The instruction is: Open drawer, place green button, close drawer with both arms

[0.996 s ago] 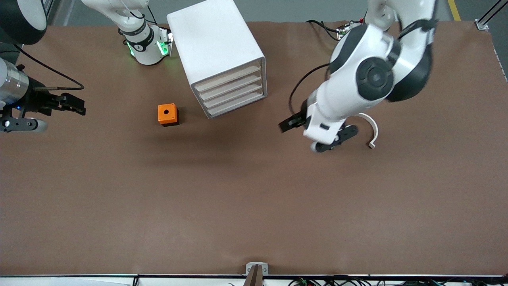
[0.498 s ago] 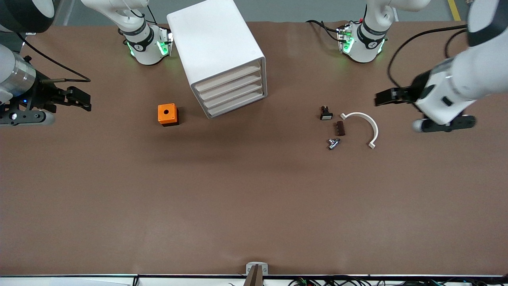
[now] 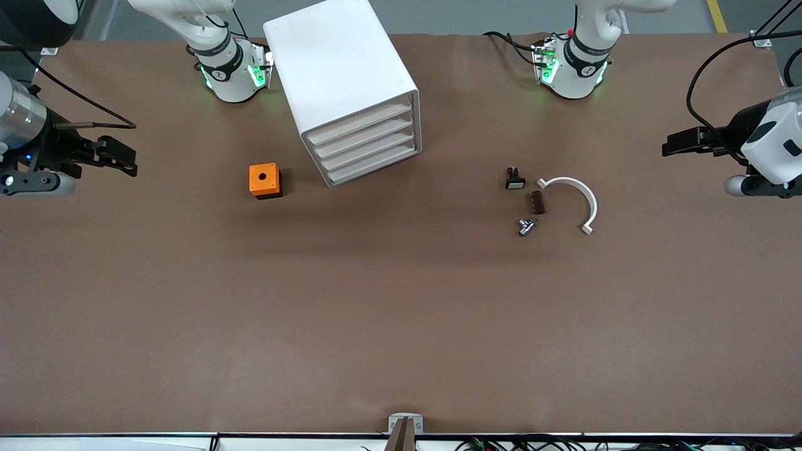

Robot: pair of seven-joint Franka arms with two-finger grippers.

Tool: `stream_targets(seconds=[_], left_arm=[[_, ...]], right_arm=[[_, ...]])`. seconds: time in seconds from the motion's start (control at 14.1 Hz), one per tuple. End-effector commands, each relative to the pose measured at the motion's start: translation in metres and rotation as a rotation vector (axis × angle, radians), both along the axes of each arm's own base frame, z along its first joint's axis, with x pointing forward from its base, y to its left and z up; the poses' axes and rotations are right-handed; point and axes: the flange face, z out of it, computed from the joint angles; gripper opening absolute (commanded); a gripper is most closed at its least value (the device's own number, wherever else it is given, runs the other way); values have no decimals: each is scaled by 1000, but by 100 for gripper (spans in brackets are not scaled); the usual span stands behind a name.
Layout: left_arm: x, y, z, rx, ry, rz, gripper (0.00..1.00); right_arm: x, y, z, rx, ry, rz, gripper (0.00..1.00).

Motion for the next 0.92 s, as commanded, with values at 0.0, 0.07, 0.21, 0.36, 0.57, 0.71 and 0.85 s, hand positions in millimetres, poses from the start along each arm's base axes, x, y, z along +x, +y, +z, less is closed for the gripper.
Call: stream_targets(seconds=[0.0, 0.07, 0.21, 0.36, 0.57, 0.71, 0.85], left_arm=[[-11, -7, -15, 23, -45, -33, 99], [-16, -6, -20, 23, -66, -30, 99], [-26, -5, -30, 28, -125, -26, 99], [-26, -5, -28, 36, -176, -27, 99], [-18, -1, 0, 34, -258, -19, 99], [-13, -3, 24, 30, -310, -19, 99], [-14, -8, 41, 30, -344, -24, 99]], right_arm=[[-10, -7, 5, 7, -18, -16, 100], [-14, -7, 4, 7, -30, -15, 100], [-27, -5, -1, 6, -68, -12, 100], [-35, -5, -5, 6, -100, -14, 100], [-35, -8, -5, 6, -104, -18, 100], [-35, -10, -4, 8, -107, -23, 100], [-35, -12, -4, 11, -108, -28, 100]])
